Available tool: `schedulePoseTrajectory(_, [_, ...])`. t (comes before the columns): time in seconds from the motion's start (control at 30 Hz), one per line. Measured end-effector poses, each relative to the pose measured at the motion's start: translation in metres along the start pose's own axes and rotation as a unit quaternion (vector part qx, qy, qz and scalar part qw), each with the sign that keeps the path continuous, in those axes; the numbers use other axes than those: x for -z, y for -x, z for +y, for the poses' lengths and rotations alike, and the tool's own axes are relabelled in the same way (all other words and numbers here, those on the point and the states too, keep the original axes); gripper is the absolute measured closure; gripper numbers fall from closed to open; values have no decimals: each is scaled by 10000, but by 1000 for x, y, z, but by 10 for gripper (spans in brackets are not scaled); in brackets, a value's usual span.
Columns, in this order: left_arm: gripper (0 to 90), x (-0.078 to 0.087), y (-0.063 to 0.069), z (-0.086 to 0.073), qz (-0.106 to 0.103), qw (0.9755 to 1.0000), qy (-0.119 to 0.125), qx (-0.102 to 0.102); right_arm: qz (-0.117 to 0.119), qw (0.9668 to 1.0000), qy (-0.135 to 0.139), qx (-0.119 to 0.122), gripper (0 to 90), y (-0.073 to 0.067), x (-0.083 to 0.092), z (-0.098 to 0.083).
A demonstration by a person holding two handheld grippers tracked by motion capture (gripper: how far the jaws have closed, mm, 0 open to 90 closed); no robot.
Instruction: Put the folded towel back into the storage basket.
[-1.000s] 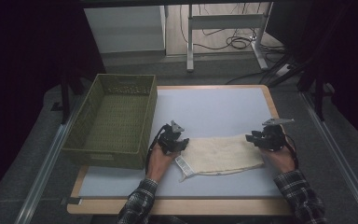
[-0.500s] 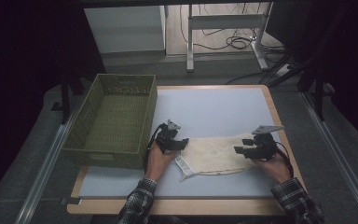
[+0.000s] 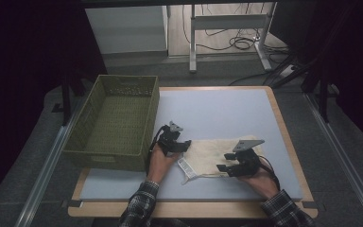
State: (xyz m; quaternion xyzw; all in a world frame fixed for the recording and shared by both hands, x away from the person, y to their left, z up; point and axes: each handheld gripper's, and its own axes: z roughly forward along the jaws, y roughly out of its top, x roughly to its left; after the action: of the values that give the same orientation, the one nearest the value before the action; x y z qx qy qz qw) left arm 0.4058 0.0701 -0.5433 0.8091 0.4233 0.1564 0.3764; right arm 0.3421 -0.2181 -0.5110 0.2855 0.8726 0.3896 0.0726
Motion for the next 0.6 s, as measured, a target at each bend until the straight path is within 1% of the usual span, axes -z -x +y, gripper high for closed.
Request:
schedulePoseTrajectory(0.03, [357,0,0,0,-8,10000,-4,1,95,9999,-42,65,401,-9,-7,3])
schedulePoseTrajectory(0.1, [357,0,0,0,-13,10000,-4,7,200,9997,-69,142,402,-17,-13,5])
schedulePoseTrajectory(0.13, [357,0,0,0,-13,10000,-4,7,200,9997,-69,142,402,-17,-13,5])
schedulePoseTrajectory(0.17, [357,0,0,0,-17,10000,-4,13,296,9994,-79,178,406,-24,-20,8])
schedulePoseTrajectory(0.23, [358,0,0,0,-12,10000,-15,11,340,9992,-102,182,406,-26,-22,9])
schedulePoseTrajectory(0.3, [360,0,-1,0,-13,10000,-20,16,459,9985,-118,272,410,-37,-32,14])
schedulePoseTrajectory(0.33, [360,0,-1,0,-13,10000,-20,16,459,9985,-118,272,410,-37,-32,14])
schedulePoseTrajectory(0.37, [361,0,-1,0,-23,10000,-12,25,562,9979,-137,294,427,-43,-37,18])
schedulePoseTrajectory(0.4, [363,0,-1,0,-23,10000,-12,25,562,9979,-137,294,427,-43,-37,18])
schedulePoseTrajectory(0.43, [364,0,-1,0,-20,10000,-6,31,668,9970,-161,357,454,-50,-43,22])
schedulePoseTrajectory(0.47, [364,0,-1,0,-20,10000,-6,31,668,9970,-161,357,454,-50,-43,22])
schedulePoseTrajectory(0.5, [365,0,-1,0,-16,10000,-5,28,765,9960,-181,427,472,-57,-48,26])
schedulePoseTrajectory(0.53, [366,0,-1,0,-16,10000,-5,28,765,9960,-181,427,472,-57,-48,26])
schedulePoseTrajectory(0.57, [366,0,-1,0,-17,10000,-4,37,805,9954,-174,496,484,-65,-54,30])
schedulePoseTrajectory(0.6, [367,0,-1,0,-17,10000,-4,37,805,9954,-174,496,484,-65,-54,30])
